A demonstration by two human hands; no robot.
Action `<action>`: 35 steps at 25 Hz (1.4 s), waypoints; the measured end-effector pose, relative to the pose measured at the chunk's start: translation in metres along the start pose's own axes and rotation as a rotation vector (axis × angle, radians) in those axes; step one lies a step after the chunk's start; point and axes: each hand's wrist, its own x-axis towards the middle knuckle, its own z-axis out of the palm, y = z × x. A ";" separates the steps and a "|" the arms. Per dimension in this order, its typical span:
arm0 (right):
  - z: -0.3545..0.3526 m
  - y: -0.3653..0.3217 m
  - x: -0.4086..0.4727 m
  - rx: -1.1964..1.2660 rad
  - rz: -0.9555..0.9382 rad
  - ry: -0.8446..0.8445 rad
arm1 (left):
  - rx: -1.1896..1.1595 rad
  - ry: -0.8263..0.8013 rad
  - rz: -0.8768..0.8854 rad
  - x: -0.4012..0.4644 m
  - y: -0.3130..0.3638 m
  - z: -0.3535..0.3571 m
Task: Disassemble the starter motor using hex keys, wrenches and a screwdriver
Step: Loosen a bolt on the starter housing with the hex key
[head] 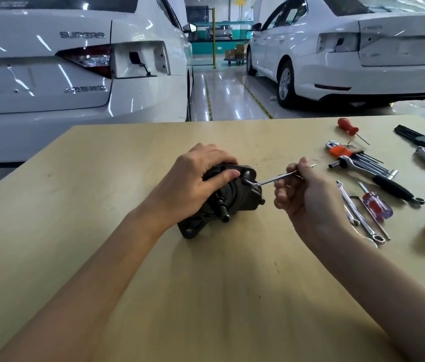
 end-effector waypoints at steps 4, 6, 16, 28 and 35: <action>0.006 0.009 -0.005 0.027 -0.007 -0.119 | -0.064 0.008 -0.086 -0.005 -0.011 -0.010; 0.009 0.013 -0.006 0.018 -0.008 -0.121 | -0.166 0.017 -0.149 -0.007 -0.009 -0.011; 0.010 0.024 -0.011 0.123 0.088 -0.003 | -0.344 -0.044 -0.349 -0.003 -0.002 -0.017; 0.014 0.022 -0.021 0.179 0.143 0.038 | -0.298 0.016 -0.416 0.000 0.004 -0.015; 0.015 0.029 -0.033 0.241 0.258 0.020 | -0.318 0.022 -0.363 -0.003 0.001 -0.015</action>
